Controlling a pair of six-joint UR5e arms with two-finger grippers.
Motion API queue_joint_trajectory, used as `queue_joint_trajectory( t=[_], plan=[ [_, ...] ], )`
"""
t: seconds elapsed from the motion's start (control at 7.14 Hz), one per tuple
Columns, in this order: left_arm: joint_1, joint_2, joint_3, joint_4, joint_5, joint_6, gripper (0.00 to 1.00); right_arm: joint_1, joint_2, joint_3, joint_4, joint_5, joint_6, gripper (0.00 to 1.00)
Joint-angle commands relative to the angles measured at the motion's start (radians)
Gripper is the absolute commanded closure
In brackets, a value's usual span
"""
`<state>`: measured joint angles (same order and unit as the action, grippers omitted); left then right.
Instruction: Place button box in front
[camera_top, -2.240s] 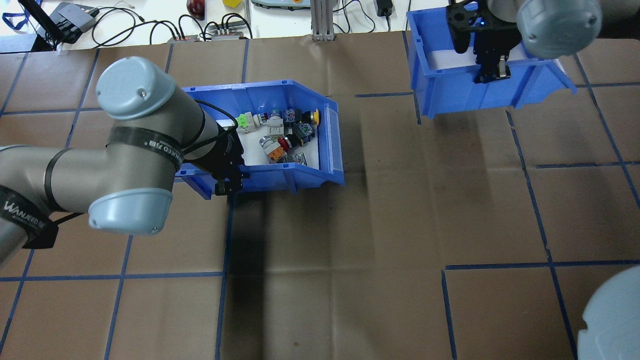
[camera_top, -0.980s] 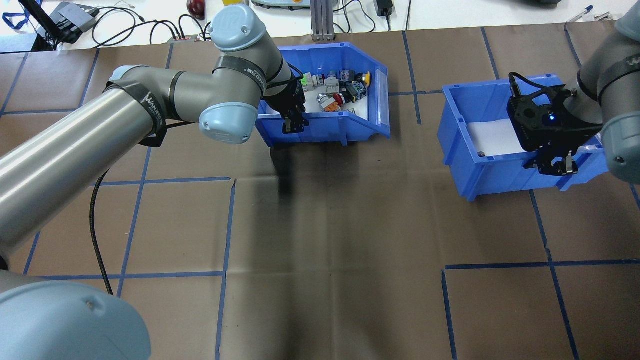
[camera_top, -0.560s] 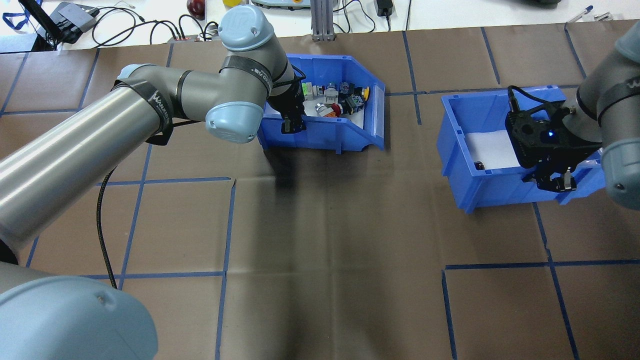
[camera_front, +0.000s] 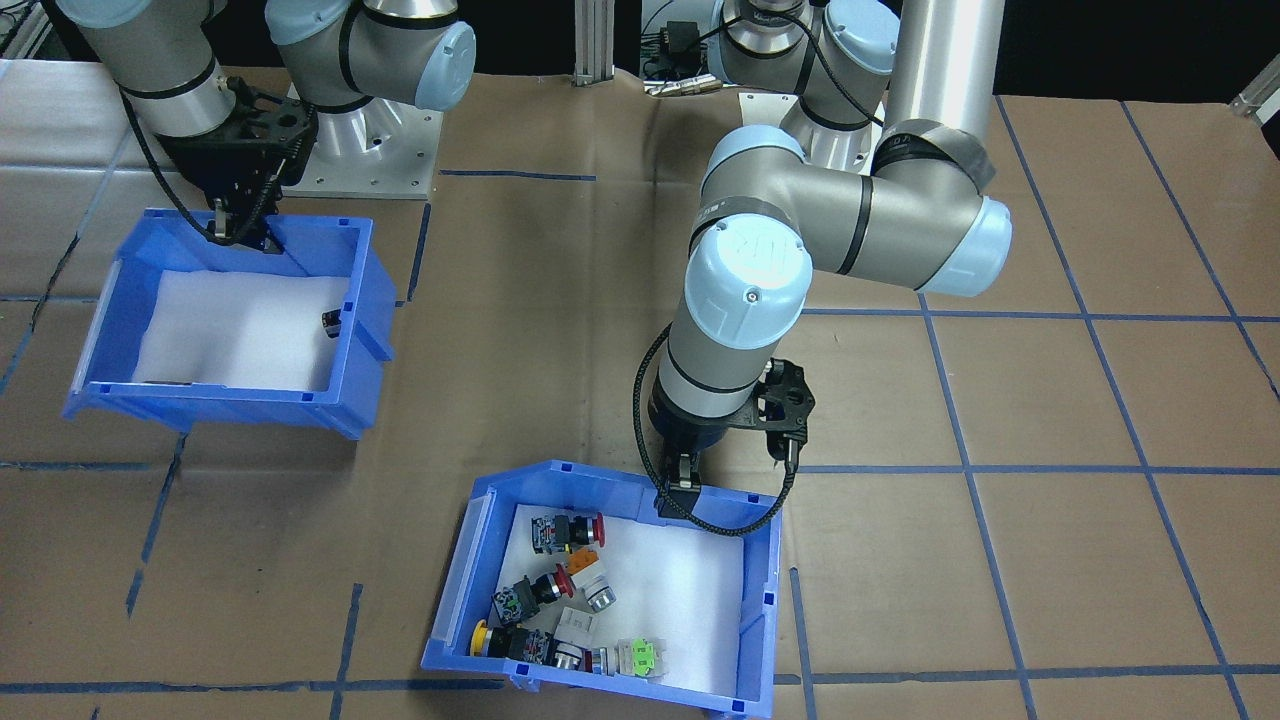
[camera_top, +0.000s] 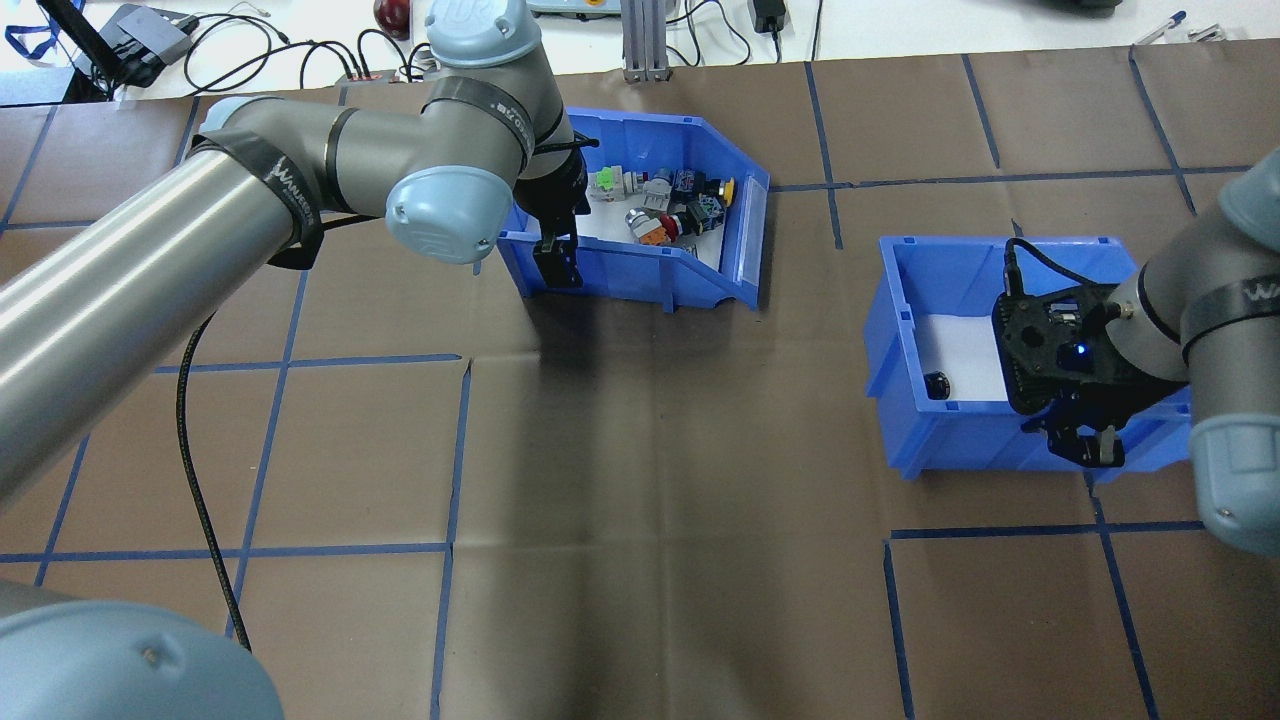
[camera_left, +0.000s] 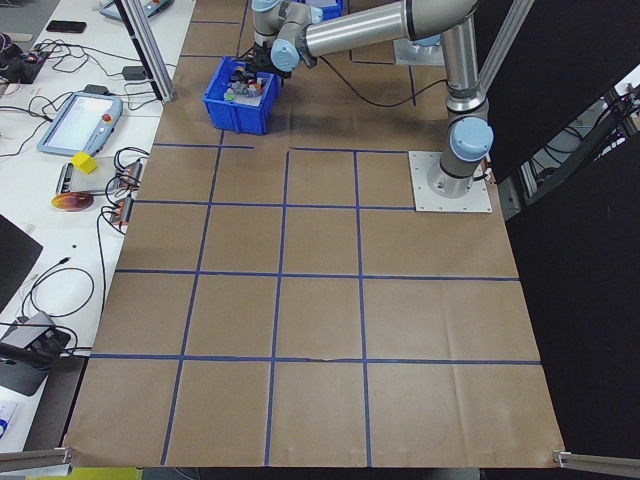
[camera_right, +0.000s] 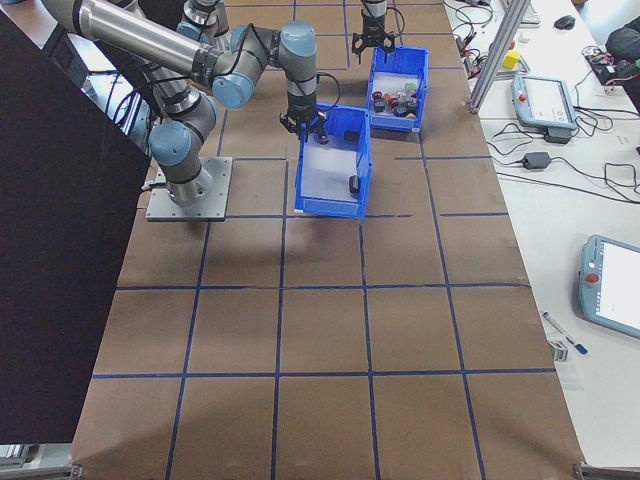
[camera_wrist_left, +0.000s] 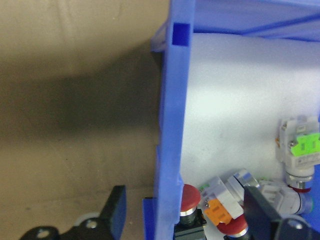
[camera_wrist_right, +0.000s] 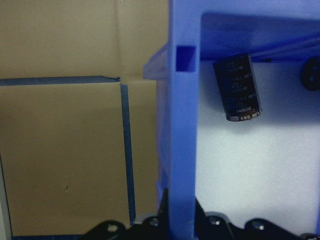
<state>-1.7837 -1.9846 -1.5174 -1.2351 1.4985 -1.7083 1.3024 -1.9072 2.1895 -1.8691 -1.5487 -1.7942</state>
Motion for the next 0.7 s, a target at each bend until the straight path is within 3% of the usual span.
queue_joint_trajectory(
  t=[0.0,0.14,0.56],
  plan=[
    [0.053,0.096,0.016,-0.309,0.0,0.008,0.01,0.035,-0.07,0.056,0.002,0.015,0.025,0.93],
    [0.096,0.163,0.017,-0.322,-0.007,0.039,0.01,0.099,-0.07,0.055,0.002,0.015,0.068,0.93],
    [0.161,0.285,0.016,-0.322,-0.001,0.713,0.01,0.357,-0.059,0.056,-0.021,0.012,0.313,0.92]
  ],
)
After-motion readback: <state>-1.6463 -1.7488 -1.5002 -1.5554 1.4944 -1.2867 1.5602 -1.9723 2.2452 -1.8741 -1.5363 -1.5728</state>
